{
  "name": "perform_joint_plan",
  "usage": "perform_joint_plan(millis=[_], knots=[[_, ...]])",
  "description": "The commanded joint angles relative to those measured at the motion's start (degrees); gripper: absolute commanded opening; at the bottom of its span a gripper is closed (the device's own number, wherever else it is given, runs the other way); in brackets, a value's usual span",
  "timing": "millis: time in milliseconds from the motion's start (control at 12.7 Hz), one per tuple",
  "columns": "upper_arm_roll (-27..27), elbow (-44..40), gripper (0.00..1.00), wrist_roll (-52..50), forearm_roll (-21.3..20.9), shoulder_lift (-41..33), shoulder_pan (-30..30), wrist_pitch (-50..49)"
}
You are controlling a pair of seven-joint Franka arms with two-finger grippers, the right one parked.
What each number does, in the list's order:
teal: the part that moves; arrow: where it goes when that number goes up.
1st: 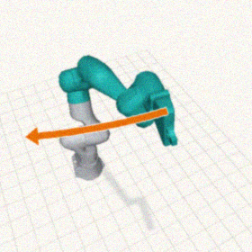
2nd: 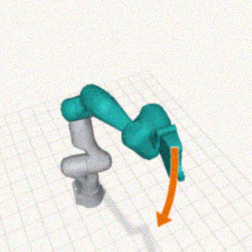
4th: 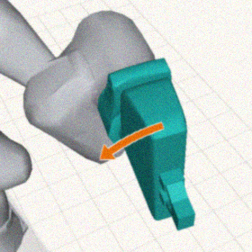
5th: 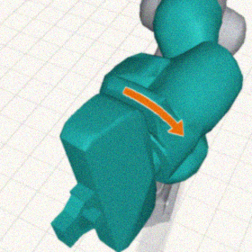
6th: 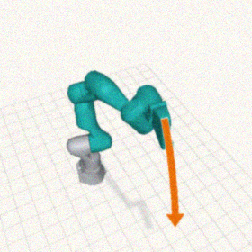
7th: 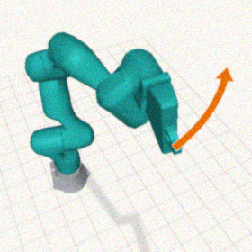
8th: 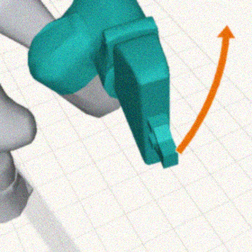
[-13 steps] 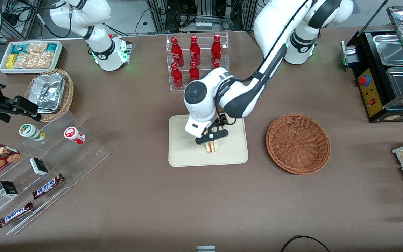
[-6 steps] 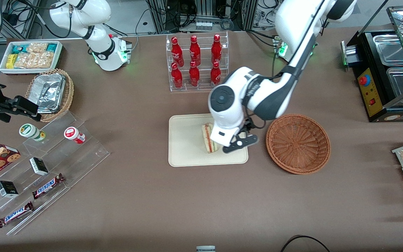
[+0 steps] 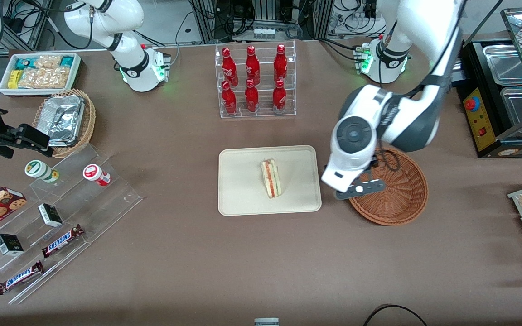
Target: Place sandwich from basket to tray
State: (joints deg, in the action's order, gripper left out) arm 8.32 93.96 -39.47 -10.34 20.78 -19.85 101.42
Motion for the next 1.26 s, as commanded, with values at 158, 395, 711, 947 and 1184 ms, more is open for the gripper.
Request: perform_joint_plan(millis=[158, 395, 711, 947, 1184], knots=[[2.47, 11.59, 1.00, 14.30, 4.87, -12.50, 9.19, -0.51], [6.96, 10.98, 1.00, 20.90, 5.95, -16.02, 16.05, -7.27], [4.96, 5.02, 1.00, 32.41, 7.53, -18.32, 19.67, -18.33], [0.13, 1.75, 1.00, 33.76, 7.35, -20.33, 19.67, -21.79], [-3.04, -0.62, 1.00, 33.93, 7.26, -21.39, 19.76, -22.23]])
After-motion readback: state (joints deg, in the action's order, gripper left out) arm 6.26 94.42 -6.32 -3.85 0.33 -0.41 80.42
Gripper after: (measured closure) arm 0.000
